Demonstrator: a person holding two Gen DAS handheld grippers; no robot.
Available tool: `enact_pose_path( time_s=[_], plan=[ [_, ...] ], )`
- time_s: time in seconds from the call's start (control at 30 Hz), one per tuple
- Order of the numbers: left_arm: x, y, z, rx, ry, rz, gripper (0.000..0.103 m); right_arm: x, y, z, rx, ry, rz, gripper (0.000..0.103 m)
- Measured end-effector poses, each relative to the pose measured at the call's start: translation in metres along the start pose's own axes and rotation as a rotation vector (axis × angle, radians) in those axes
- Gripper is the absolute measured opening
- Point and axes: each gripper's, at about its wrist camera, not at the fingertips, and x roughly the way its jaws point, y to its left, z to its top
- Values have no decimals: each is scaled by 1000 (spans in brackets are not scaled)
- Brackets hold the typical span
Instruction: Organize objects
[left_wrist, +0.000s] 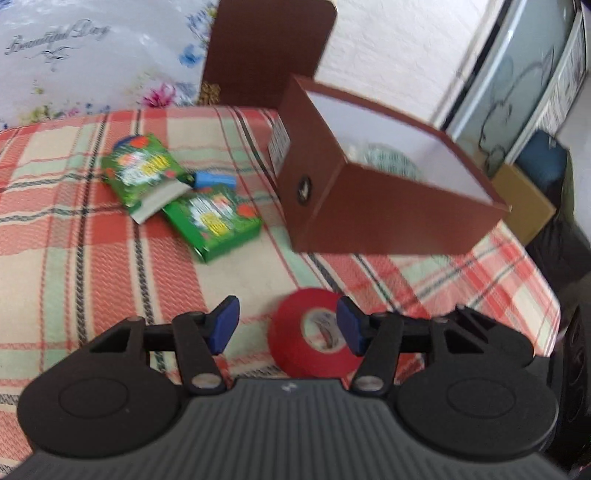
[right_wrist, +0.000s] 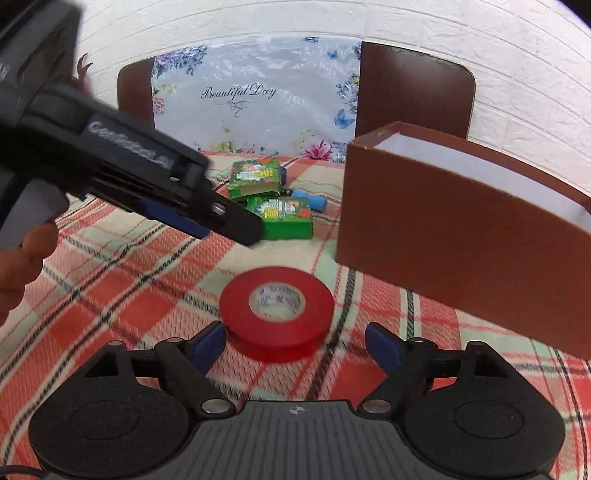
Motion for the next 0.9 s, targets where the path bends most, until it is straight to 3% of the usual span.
enact_pose_path(
  time_s=[0.03,0.1,0.17,0.23,0.4,0.5,0.63,0.77,0.9],
  plan=[
    [5,-3,-1,10,25,12,57,2,-3,-1,10,6,5,78],
    [16,-4,-5,17,81,43,42,5,-6,0,28,11,22,78],
    [21,0,-9,-14,87,25,34,9,-5,2,30,11,36,78],
    [23,0,-9,-23,89,32,34,13,-3,4,17,18,62,66],
    [3,-21,18,6,33,32,29,8,-1,10,1,-24,50,67],
    [-18,-52,51,70,-61,-22,29,-15,-11,21,-25,-135,-12,67],
    [-15,-107,91,196,-144,-59,29,-41,-44,44,-30,-255,-142,67],
    [14,-148,118,258,-166,-100,29,-56,-96,61,37,-297,-220,67],
    [54,-171,130,263,-124,-128,29,-54,-138,63,76,-261,-279,67]
  ],
)
